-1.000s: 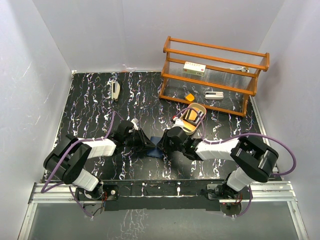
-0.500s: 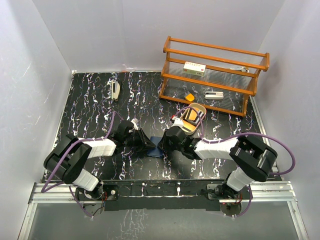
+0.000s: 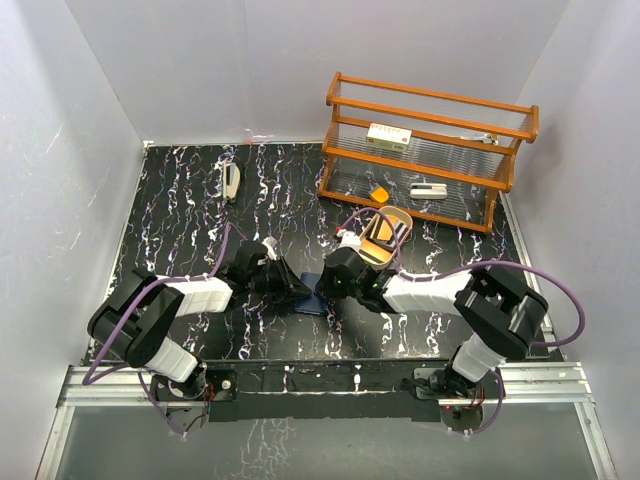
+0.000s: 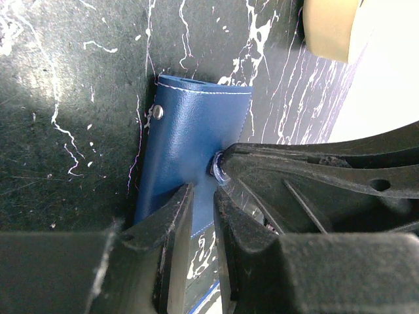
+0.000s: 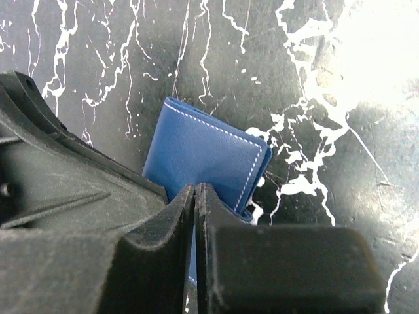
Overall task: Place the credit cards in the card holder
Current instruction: Close the card holder at the center of the board.
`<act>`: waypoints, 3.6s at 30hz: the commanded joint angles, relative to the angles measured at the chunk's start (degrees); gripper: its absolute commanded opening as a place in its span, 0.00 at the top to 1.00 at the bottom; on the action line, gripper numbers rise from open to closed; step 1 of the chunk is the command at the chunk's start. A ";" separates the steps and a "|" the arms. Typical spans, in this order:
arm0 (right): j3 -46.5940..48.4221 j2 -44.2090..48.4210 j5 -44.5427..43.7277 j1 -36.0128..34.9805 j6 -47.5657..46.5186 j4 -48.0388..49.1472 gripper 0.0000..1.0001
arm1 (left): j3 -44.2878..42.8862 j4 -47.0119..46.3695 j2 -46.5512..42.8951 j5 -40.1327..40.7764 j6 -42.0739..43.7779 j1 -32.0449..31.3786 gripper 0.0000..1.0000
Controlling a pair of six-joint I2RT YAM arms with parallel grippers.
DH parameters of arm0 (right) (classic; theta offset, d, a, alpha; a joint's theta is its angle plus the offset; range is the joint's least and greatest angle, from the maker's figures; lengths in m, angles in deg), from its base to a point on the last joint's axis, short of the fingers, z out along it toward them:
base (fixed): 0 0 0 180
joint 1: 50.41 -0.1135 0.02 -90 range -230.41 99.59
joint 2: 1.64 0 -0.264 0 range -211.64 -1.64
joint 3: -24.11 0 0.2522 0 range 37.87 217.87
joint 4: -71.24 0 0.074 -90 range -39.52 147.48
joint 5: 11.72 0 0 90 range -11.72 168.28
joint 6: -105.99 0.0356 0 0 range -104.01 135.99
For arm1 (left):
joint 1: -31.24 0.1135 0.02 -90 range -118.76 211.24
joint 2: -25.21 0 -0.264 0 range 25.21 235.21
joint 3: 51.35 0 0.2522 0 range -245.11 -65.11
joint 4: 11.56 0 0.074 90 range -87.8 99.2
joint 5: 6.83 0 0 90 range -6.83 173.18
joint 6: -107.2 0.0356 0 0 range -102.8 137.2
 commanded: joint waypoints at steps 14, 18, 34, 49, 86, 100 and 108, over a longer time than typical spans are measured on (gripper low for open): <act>4.53 -4.00 -6.52 -4.66 -5.53 -12.71 1.00 | 1.83 5.52 2.63 2.30 1.56 -1.40 0.81; 5.43 -2.40 -7.61 -4.66 -6.55 -13.65 0.99 | 1.85 5.83 2.82 2.45 1.69 -1.35 0.81; 11.97 -0.33 -11.29 -3.99 -11.35 -16.91 0.91 | 1.70 6.05 3.01 2.43 2.10 -1.35 0.81; 7.60 4.29 -5.11 -2.99 -9.27 -15.31 0.86 | 0.22 7.48 3.25 2.25 2.78 -1.38 0.81; 2.27 -0.09 -3.41 -2.82 -6.91 -5.09 0.90 | 0.11 6.47 4.27 2.43 3.03 -1.36 0.80; 7.37 -6.12 -4.87 -2.88 -8.81 -18.10 0.92 | 1.15 3.35 5.72 1.48 2.17 -1.35 0.81; 8.11 -12.06 -1.69 -2.88 -8.88 -21.24 0.94 | 1.43 2.94 5.70 1.19 2.00 -1.35 0.81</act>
